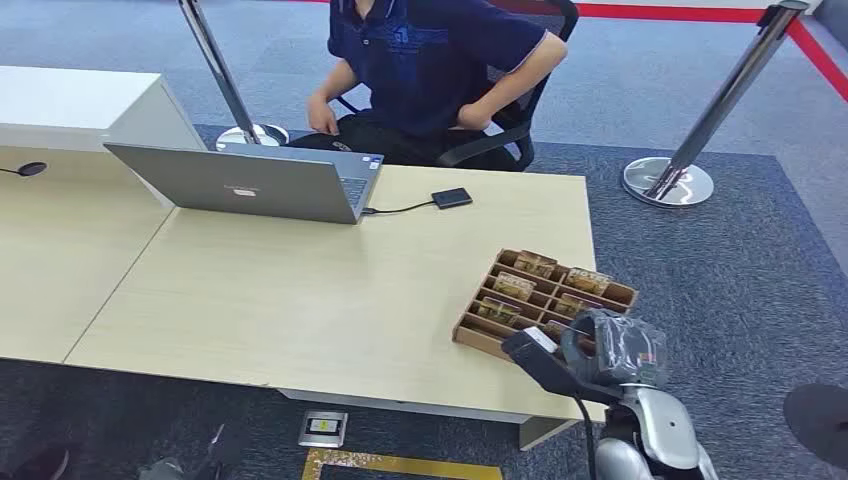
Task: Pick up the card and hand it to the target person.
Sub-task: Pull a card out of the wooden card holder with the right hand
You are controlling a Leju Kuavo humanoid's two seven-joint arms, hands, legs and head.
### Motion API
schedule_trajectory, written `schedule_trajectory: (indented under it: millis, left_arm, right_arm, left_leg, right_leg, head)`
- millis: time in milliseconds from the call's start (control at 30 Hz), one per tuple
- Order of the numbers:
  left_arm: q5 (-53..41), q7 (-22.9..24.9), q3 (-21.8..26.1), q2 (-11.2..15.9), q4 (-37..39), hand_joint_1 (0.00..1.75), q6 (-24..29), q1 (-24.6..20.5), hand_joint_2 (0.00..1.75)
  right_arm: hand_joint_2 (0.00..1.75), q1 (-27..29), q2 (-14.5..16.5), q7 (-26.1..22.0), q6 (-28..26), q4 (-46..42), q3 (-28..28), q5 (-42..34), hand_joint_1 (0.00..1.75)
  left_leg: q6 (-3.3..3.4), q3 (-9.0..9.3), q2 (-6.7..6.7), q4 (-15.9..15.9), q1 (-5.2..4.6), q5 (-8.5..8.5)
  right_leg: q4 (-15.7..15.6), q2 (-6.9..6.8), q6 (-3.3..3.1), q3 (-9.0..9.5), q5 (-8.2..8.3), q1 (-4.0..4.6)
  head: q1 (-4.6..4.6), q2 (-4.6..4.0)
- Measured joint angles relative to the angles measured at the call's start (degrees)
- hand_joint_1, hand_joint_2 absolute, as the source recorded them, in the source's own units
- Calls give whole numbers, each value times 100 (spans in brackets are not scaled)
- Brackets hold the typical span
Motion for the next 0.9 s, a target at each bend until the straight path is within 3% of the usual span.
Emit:
schedule_trajectory:
  millis: [533, 900]
  left_arm:
    - [29, -17, 0, 11, 0, 0, 0, -3, 0]
    - [91, -13, 42, 11, 0, 0, 4, -12, 0]
  right_arm:
    - [175, -205, -363, -124, 166, -856, 26, 149, 123]
    - [175, -1339, -526, -515, 345, -751, 407, -460, 117]
  left_leg:
    - [0, -1, 0, 0, 0, 0]
    - [-1, -2, 2, 1, 1, 8]
  right_leg:
    - [0, 0, -1, -1, 1, 0]
    - [3, 0, -4, -2, 8, 0]
  head:
    - [0, 0]
    - [1, 0]
